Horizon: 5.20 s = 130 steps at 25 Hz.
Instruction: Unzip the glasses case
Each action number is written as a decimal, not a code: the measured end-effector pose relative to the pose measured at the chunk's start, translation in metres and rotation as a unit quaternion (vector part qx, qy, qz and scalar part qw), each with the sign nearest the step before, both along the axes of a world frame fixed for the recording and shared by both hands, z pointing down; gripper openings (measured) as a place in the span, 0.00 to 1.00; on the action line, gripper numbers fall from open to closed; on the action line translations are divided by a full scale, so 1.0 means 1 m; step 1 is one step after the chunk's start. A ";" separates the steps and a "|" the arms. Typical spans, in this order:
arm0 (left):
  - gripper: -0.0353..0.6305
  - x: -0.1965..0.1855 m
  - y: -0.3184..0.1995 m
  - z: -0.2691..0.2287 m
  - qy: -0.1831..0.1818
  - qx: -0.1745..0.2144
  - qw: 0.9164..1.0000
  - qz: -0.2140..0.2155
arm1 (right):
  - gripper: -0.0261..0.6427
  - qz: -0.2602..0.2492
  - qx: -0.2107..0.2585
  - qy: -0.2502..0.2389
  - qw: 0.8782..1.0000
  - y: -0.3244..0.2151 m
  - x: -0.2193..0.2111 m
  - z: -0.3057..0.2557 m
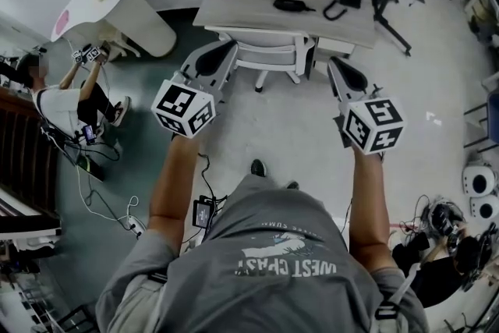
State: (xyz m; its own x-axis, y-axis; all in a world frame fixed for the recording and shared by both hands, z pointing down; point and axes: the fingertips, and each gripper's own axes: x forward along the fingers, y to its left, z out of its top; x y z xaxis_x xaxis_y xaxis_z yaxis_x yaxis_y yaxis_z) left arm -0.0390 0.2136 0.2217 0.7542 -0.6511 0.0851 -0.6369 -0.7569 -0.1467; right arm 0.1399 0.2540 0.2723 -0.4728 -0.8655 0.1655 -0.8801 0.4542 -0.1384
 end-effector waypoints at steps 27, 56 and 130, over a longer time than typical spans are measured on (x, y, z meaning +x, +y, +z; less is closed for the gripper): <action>0.05 0.017 -0.273 0.034 0.016 -0.034 0.991 0.128 | 0.05 0.110 -0.041 0.010 0.993 -0.215 -0.011 0.029; 0.05 -0.052 -0.407 0.057 0.052 -0.058 0.992 0.104 | 0.05 0.082 -0.053 0.043 0.994 -0.373 -0.061 0.029; 0.07 -0.007 -0.578 0.278 -0.051 -0.303 0.949 -0.065 | 0.61 -0.329 -0.277 0.372 0.823 -0.627 -0.022 0.483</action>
